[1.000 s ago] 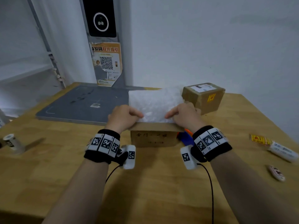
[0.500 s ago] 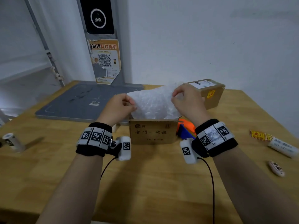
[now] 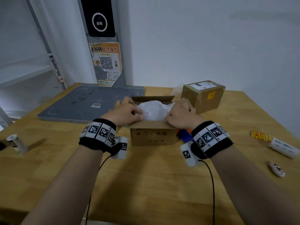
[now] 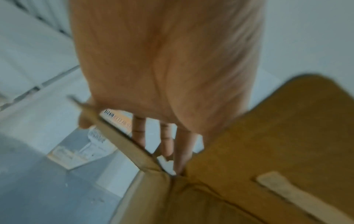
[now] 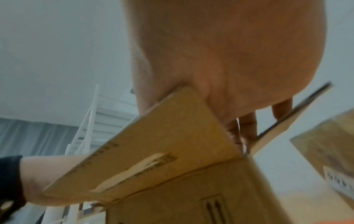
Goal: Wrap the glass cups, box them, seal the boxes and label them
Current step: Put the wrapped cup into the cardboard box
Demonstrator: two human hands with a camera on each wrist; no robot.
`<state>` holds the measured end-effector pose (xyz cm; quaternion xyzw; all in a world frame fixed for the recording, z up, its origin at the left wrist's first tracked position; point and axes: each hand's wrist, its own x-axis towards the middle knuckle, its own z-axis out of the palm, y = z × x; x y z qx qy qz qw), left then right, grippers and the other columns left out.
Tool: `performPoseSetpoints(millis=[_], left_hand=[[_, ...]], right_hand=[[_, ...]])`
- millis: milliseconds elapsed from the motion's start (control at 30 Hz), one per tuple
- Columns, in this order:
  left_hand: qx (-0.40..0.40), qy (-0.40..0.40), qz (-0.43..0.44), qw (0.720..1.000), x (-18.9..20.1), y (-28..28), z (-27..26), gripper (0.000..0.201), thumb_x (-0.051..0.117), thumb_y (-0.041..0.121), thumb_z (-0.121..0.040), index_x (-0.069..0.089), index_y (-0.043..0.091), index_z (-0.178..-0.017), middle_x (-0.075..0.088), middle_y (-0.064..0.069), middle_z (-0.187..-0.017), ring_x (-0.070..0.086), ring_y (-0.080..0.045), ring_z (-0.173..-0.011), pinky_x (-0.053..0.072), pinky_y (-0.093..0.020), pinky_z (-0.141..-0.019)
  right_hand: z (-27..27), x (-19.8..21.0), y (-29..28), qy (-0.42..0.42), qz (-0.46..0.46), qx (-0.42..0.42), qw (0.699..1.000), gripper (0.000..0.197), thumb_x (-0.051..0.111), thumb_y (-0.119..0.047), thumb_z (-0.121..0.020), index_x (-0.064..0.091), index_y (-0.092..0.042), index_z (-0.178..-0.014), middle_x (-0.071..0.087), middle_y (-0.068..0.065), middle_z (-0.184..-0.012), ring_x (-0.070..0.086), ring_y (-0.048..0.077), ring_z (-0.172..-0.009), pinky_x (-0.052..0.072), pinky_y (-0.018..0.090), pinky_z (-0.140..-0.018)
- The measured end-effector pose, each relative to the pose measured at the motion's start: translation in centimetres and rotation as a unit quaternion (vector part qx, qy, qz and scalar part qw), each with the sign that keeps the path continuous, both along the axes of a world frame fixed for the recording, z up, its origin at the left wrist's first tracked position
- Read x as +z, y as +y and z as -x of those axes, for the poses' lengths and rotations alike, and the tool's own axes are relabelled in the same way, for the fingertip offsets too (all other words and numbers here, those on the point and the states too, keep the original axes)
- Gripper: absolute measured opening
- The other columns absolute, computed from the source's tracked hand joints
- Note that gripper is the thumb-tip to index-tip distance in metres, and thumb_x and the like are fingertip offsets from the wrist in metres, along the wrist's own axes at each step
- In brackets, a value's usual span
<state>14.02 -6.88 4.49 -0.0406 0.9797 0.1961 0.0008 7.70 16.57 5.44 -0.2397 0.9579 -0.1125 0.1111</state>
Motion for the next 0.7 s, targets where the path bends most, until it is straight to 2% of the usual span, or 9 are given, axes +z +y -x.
performPoseSetpoints(millis=[67, 100, 133, 200, 300, 367, 467, 567, 700], left_hand=[[-0.009, 0.005, 0.011, 1.0, 0.0, -0.7, 0.0, 0.042, 0.072, 0.063, -0.084, 0.072, 0.037, -0.117, 0.025, 0.014, -0.148, 0.019, -0.022, -0.137, 0.028, -0.056, -0.116], [-0.02, 0.0, 0.015, 1.0, -0.1, -1.0, 0.0, 0.059, 0.072, 0.069, -0.078, 0.07, 0.031, -0.124, 0.021, 0.018, -0.154, 0.016, -0.021, -0.14, 0.029, -0.057, -0.116], [-0.031, -0.009, 0.025, 0.999, 0.0, -0.9, -0.1, 0.076, 0.071, 0.073, -0.073, 0.066, 0.026, -0.132, 0.019, 0.019, -0.159, 0.014, -0.021, -0.145, 0.027, -0.058, -0.117], [-0.037, -0.017, 0.04, 0.998, -0.6, -0.8, 0.0, 0.091, 0.072, 0.074, -0.071, 0.055, 0.025, -0.145, 0.017, 0.019, -0.164, 0.01, -0.02, -0.15, 0.019, -0.061, -0.119], [-0.026, -0.023, 0.011, 0.999, -1.8, -0.9, 0.3, 0.113, 0.07, 0.089, -0.055, 0.049, 0.027, -0.148, 0.018, 0.017, -0.166, 0.01, -0.017, -0.152, 0.015, -0.064, -0.12], [-0.037, -0.028, -0.007, 0.999, -2.3, -1.2, 0.6, 0.129, 0.063, 0.099, -0.045, 0.048, 0.023, -0.148, 0.023, 0.012, -0.166, 0.007, -0.016, -0.154, 0.012, -0.06, -0.124], [-0.058, -0.047, 0.01, 0.997, -2.6, -1.5, 1.1, 0.125, 0.059, 0.098, -0.053, 0.051, 0.019, -0.15, 0.021, 0.01, -0.167, 0.0, -0.015, -0.155, 0.006, -0.05, -0.126], [-0.061, -0.055, 0.019, 0.996, -2.8, -1.6, 1.3, 0.117, 0.058, 0.097, -0.054, 0.06, 0.019, -0.141, 0.024, 0.011, -0.164, 0.001, -0.013, -0.152, 0.007, -0.045, -0.124], [-0.056, -0.061, 0.016, 0.996, -2.9, -1.6, 1.3, 0.123, 0.047, 0.096, -0.049, 0.057, 0.016, -0.142, 0.025, 0.012, -0.161, 0.001, -0.013, -0.15, 0.009, -0.044, -0.124]], right_hand=[[0.1, 0.3, 0.8, 0.017, -0.014, 0.017, 1.0, 0.04, 0.048, -0.053, -0.102, 0.073, -0.022, -0.098, 0.043, 0.001, -0.127, 0.031, 0.032, -0.132, 0.025, 0.054, -0.116], [0.0, 0.5, 1.2, 0.024, -0.019, 0.027, 0.999, 0.047, 0.053, -0.061, -0.098, 0.073, -0.024, -0.119, 0.033, 0.004, -0.146, 0.022, 0.034, -0.142, 0.022, 0.054, -0.118], [0.0, 0.5, 1.4, 0.031, -0.023, 0.041, 0.998, 0.06, 0.058, -0.067, -0.093, 0.066, -0.024, -0.134, 0.024, 0.003, -0.154, 0.013, 0.033, -0.147, 0.02, 0.054, -0.12], [0.1, 0.2, 1.5, 0.055, -0.037, 0.065, 0.996, 0.074, 0.064, -0.068, -0.088, 0.057, -0.022, -0.145, 0.019, 0.0, -0.156, 0.009, 0.028, -0.148, 0.019, 0.05, -0.122], [0.6, -0.3, 1.4, 0.04, -0.041, 0.086, 0.995, 0.061, 0.064, -0.062, -0.092, 0.061, -0.027, -0.142, 0.02, -0.004, -0.159, 0.011, 0.027, -0.15, 0.019, 0.053, -0.123], [0.9, -0.1, 1.2, 0.021, -0.04, 0.1, 0.994, 0.048, 0.064, -0.061, -0.092, 0.066, -0.035, -0.133, 0.023, -0.006, -0.163, 0.01, 0.027, -0.153, 0.018, 0.057, -0.122], [1.2, 0.4, 0.5, 0.021, -0.037, 0.089, 0.995, 0.03, 0.055, -0.069, -0.092, 0.064, -0.048, -0.111, 0.045, -0.002, -0.151, 0.025, 0.029, -0.147, 0.026, 0.057, -0.118], [1.8, -0.1, -0.5, -0.001, -0.044, 0.066, 0.997, 0.032, 0.038, -0.067, -0.1, 0.054, -0.047, -0.121, 0.054, 0.0, -0.145, 0.038, 0.029, -0.14, 0.027, 0.052, -0.116], [2.2, -0.8, -1.4, -0.015, -0.094, 0.059, 0.994, 0.044, 0.019, -0.069, -0.1, 0.046, -0.058, -0.134, 0.042, -0.003, -0.158, 0.02, 0.032, -0.147, 0.017, 0.057, -0.111]])
